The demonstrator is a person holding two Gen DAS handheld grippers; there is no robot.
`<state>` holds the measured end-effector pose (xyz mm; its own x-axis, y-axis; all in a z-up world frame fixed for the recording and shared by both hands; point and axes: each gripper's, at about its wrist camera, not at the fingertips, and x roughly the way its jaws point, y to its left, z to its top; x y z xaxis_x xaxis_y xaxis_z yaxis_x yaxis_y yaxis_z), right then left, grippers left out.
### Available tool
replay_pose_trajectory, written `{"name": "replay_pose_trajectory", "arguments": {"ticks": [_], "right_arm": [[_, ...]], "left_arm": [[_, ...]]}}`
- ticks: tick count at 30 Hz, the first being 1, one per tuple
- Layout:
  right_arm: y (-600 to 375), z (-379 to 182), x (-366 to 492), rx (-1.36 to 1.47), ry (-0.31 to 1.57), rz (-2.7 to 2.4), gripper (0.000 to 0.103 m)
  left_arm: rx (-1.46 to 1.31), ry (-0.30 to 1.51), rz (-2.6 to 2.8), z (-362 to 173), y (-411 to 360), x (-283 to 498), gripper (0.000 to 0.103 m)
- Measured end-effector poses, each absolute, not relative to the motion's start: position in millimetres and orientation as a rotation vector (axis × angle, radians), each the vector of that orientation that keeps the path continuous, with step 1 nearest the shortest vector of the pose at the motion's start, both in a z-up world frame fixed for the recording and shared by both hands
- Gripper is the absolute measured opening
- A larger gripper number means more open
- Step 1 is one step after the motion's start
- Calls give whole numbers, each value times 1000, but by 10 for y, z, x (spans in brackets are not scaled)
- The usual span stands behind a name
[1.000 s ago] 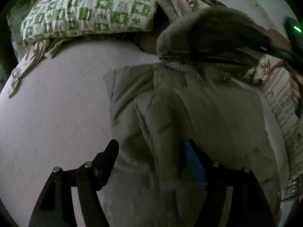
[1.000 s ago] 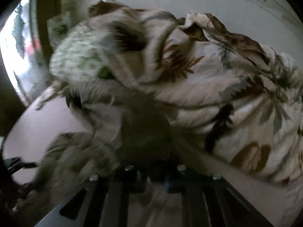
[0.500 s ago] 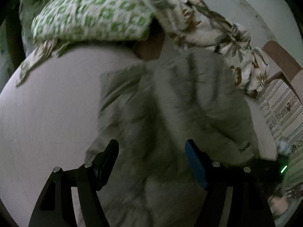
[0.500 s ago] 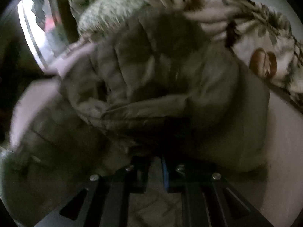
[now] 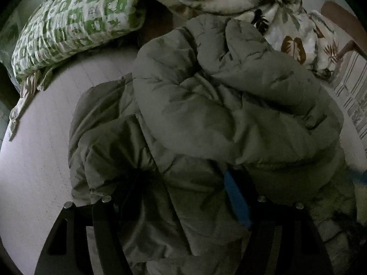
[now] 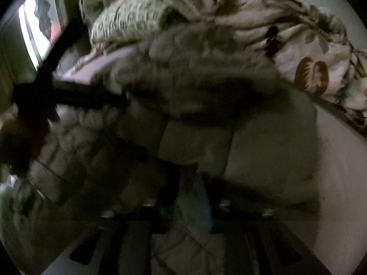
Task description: Fold large clothes
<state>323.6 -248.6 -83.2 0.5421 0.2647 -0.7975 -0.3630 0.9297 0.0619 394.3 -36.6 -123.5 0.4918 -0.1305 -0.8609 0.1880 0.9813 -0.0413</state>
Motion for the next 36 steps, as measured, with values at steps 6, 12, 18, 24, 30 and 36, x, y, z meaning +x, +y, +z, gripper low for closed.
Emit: {"name": "replay_pose_trajectory", "arguments": {"ticks": [6,12,18,24,30,36], "right_arm": [[-2699,-526,3499,86,906,336,102],[-3038,-598,4039,399,944,211,101],[-3151,-817,4368,548,964,135,83],[-3094,-1031,4453,549,1003,143,18],[-2971,-532,4177,448,887,225,13],[-3015,-287,3649,433,860,313,13]], "left_arm": [[-89,986,-235,-1049,-151,3892,73],[-292,928,-180,-867,208,3975,73],[-314,977,-118,-949,114,4369,73],[-204,1012,-126,-1042,-185,4572,12],[-166,862,-198,-519,-216,4113,10],[-195,854,-226,-596,20,3382,10]]}}
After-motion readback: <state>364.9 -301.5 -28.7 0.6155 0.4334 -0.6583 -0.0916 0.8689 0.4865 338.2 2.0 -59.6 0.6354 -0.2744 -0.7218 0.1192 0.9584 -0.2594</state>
